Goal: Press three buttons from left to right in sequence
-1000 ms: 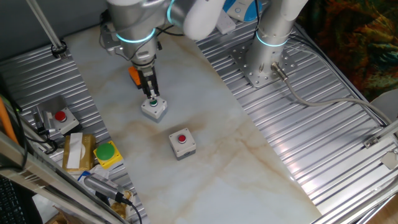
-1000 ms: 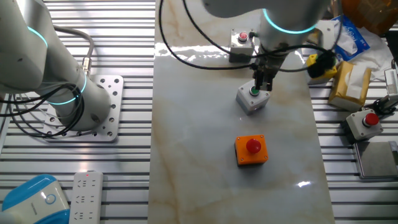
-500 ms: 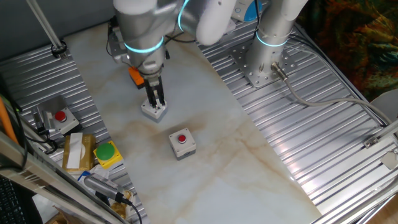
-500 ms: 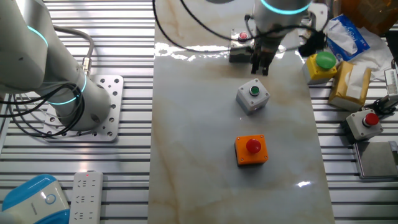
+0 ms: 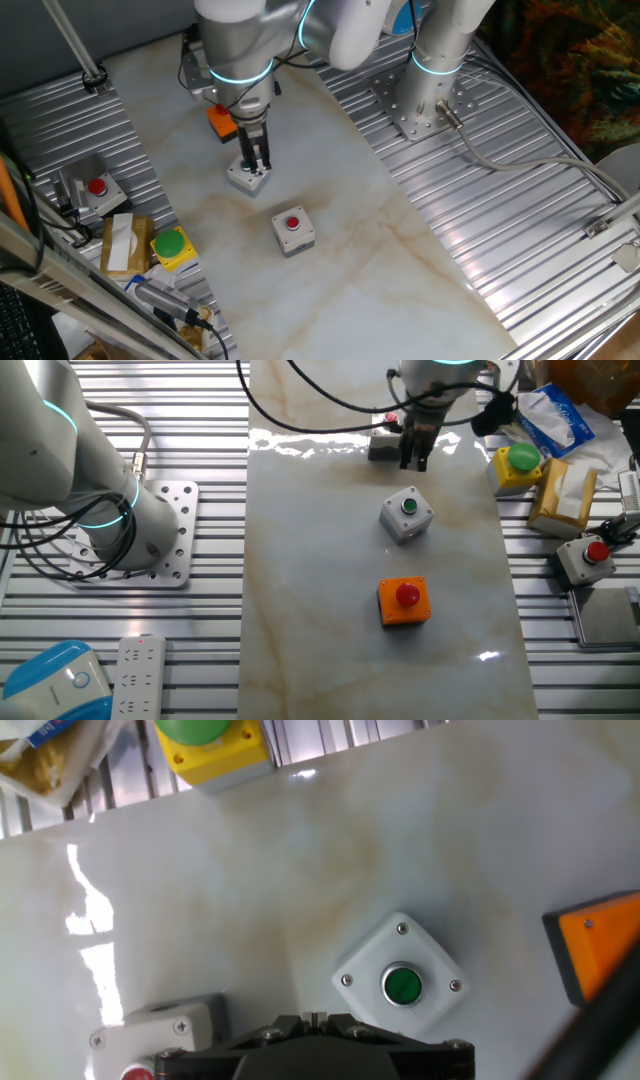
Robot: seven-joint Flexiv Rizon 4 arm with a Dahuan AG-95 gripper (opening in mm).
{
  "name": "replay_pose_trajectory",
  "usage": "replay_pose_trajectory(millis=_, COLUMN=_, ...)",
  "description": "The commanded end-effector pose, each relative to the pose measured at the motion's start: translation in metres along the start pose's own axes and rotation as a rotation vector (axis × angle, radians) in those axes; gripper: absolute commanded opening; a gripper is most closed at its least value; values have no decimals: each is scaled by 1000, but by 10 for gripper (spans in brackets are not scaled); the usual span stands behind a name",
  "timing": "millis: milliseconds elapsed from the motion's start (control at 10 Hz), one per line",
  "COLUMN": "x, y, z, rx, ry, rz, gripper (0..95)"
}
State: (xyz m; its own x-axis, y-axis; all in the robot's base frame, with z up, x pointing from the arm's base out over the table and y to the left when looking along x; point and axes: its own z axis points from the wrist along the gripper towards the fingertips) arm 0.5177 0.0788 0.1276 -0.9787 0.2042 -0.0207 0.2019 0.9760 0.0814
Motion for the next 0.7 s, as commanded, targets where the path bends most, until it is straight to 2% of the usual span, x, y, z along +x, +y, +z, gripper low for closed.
replay_pose_trajectory(millis=100, x=-1, y=-3, z=-2, rx=11, ry=-4, rz=0, gripper=0)
replay_pose_trajectory(millis=400, x=-8, y=-29, z=-12, rx=8, ry=11, rz=-24, gripper=0)
replay_pose_trajectory(millis=500, x=-14, y=-61, z=-21, rx=7, ry=20, rz=-55, gripper=0)
replay_pose_trajectory(millis=700, x=-16, y=-80, z=-29, rx=2, ry=32, rz=-81, gripper=0)
